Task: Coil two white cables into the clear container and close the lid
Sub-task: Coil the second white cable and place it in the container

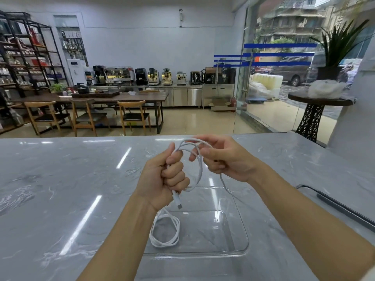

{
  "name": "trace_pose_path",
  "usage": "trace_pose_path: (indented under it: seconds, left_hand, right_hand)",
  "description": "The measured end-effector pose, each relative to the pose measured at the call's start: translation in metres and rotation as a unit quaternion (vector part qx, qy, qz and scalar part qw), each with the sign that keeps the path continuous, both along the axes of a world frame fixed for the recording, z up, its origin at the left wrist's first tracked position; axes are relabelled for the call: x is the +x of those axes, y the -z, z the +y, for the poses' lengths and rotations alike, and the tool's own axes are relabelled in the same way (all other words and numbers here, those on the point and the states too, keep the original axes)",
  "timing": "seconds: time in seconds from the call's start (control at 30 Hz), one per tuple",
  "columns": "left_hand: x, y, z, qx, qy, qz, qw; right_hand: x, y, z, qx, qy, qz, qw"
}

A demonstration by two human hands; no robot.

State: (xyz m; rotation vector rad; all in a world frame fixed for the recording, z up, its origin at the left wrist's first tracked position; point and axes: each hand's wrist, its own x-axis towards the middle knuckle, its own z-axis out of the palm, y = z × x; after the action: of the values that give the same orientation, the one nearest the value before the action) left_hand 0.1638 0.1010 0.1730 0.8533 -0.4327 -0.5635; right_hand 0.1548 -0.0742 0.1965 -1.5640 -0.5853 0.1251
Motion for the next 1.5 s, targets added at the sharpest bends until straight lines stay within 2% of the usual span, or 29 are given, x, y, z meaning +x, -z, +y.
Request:
trace_pose_path:
  seconds: [0.17,0.3,0.37,0.47,0.53,0.57,0.6,0.63,0.67,0.7,0.73,0.77,0.83,0.9,1.0,1.1,1.2,1.3,1.43,1.5]
  left_hand:
    - [0.000,0.002,-0.001,0.021,-0.036,-0.013,0.999]
    - [0.003,0.002,0.007,-0.026,-0.089,-0.012,0.996]
    - [0.005,0.000,0.014,-0.061,-0.099,-0.006,0.993]
    - [0.014,0.003,0.027,-0.136,-0.075,0.004,0.988]
    - [0.026,0.008,0.037,-0.222,0.034,0.006,0.975]
    - [0.031,0.009,0.041,-0.262,0.097,0.008,0.960]
    - [0.036,0.010,0.044,-0.279,0.114,0.009,0.954]
    - [0.038,0.011,0.045,-0.272,0.084,0.012,0.959]
    - [0.039,0.012,0.044,-0.258,0.052,0.023,0.964]
    - [0.037,0.011,0.042,-0.230,-0.001,0.031,0.973]
    - [0.032,0.010,0.040,-0.199,-0.065,0.032,0.977]
    - [0.029,0.009,0.037,-0.174,-0.111,0.032,0.978]
    - [0.029,0.009,0.034,-0.122,-0.141,0.027,0.982]
    - [0.031,0.013,0.031,-0.042,-0.146,0.014,0.988]
    - [0.030,0.018,0.025,0.053,-0.168,-0.015,0.984]
    - [0.022,0.018,0.018,0.098,-0.172,-0.042,0.979]
    - [0.015,0.023,0.014,0.171,-0.156,-0.089,0.969]
    - [0.007,0.026,0.008,0.217,-0.131,-0.118,0.960]
    - [0.003,0.026,0.005,0.207,-0.092,-0.103,0.969]
    - [0.003,0.026,0.007,0.172,-0.064,-0.063,0.981]
  right_hand:
    - [0.008,0.011,-0.001,0.039,0.084,-0.022,0.995]
    - [0.015,0.024,-0.013,0.067,0.167,-0.024,0.983]
    - [0.017,0.033,-0.022,0.031,0.194,-0.035,0.980]
    - [0.018,0.045,-0.032,-0.091,0.251,-0.071,0.961]
    - [0.021,0.054,-0.039,-0.147,0.300,-0.085,0.939]
    - [0.022,0.058,-0.042,-0.169,0.334,-0.092,0.923]
    - [0.023,0.062,-0.044,-0.215,0.370,-0.103,0.898]
    - [0.023,0.066,-0.044,-0.306,0.393,-0.121,0.859]
    - [0.022,0.068,-0.042,-0.427,0.396,-0.149,0.800]
    - [0.019,0.069,-0.038,-0.536,0.368,-0.187,0.736]
    - [0.015,0.068,-0.030,-0.608,0.309,-0.222,0.697]
    - [0.008,0.065,-0.022,-0.645,0.236,-0.245,0.684]
    - [-0.002,0.057,-0.005,-0.666,0.119,-0.272,0.684]
    - [-0.012,0.046,0.009,-0.656,0.066,-0.293,0.692]
    - [-0.023,0.030,0.028,-0.574,0.027,-0.289,0.766]
    - [-0.026,0.018,0.042,-0.475,0.006,-0.261,0.841]
    - [-0.020,0.016,0.045,-0.384,0.068,-0.277,0.878]
    - [-0.011,0.019,0.041,-0.318,0.181,-0.319,0.874]
    - [-0.004,0.023,0.034,-0.270,0.248,-0.309,0.878]
    - [-0.004,0.024,0.033,-0.233,0.252,-0.283,0.896]
